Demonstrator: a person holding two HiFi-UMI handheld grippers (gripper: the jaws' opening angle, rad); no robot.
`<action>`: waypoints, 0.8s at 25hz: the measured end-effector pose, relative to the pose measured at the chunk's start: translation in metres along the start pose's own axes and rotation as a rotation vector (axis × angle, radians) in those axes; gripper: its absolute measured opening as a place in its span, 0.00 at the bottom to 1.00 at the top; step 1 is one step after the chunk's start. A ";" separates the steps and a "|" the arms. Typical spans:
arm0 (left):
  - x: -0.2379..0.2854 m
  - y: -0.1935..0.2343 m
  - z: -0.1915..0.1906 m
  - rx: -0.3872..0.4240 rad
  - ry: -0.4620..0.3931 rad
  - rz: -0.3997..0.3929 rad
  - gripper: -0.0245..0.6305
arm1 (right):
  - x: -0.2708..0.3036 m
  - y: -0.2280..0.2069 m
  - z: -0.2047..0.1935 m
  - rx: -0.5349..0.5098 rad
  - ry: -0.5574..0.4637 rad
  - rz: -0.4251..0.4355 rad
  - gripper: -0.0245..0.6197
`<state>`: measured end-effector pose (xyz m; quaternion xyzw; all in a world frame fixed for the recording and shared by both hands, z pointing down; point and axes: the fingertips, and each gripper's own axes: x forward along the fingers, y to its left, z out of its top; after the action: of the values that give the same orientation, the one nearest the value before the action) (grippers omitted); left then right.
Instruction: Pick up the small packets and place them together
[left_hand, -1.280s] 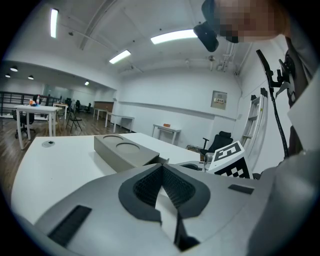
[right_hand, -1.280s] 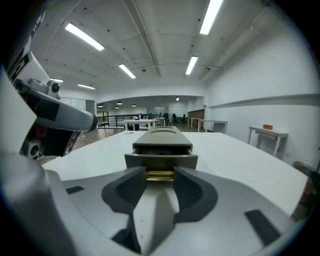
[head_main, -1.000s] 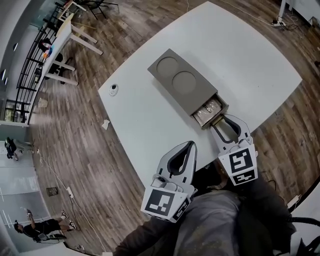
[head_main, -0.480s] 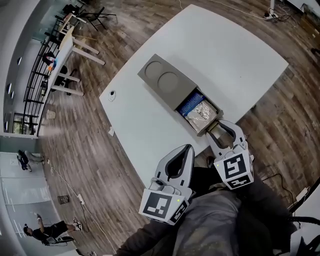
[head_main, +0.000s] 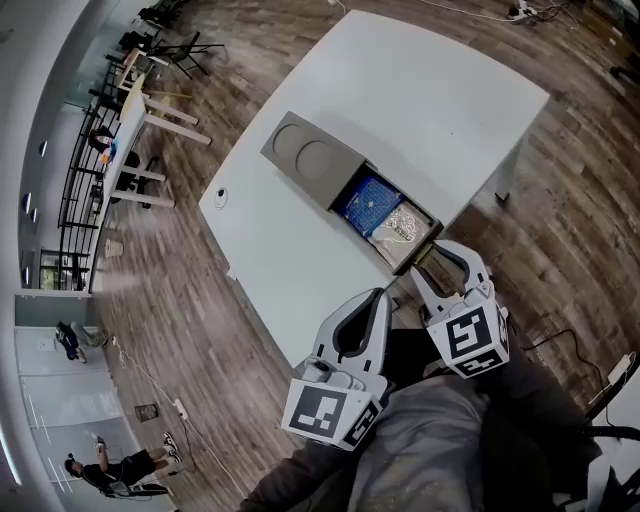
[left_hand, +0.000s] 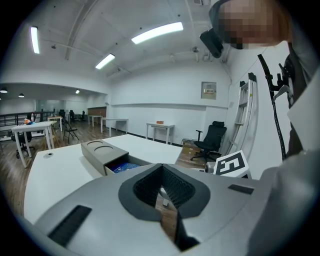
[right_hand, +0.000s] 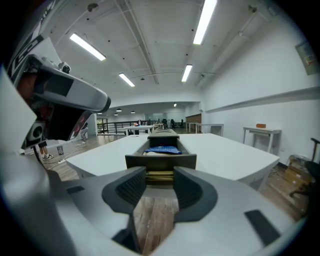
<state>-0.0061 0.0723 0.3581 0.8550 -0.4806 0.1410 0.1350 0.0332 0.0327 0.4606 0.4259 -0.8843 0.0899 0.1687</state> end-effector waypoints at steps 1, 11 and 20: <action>-0.001 -0.003 -0.001 0.002 0.001 -0.002 0.04 | -0.003 0.001 -0.002 0.002 -0.001 0.000 0.31; -0.014 -0.029 -0.003 0.002 0.004 -0.002 0.04 | -0.031 0.005 -0.020 0.007 0.025 0.000 0.31; -0.015 -0.050 0.002 0.007 0.012 -0.007 0.04 | -0.036 0.002 -0.023 0.011 -0.001 0.010 0.31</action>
<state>0.0294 0.1085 0.3459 0.8563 -0.4760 0.1475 0.1353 0.0575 0.0668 0.4679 0.4226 -0.8859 0.0953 0.1657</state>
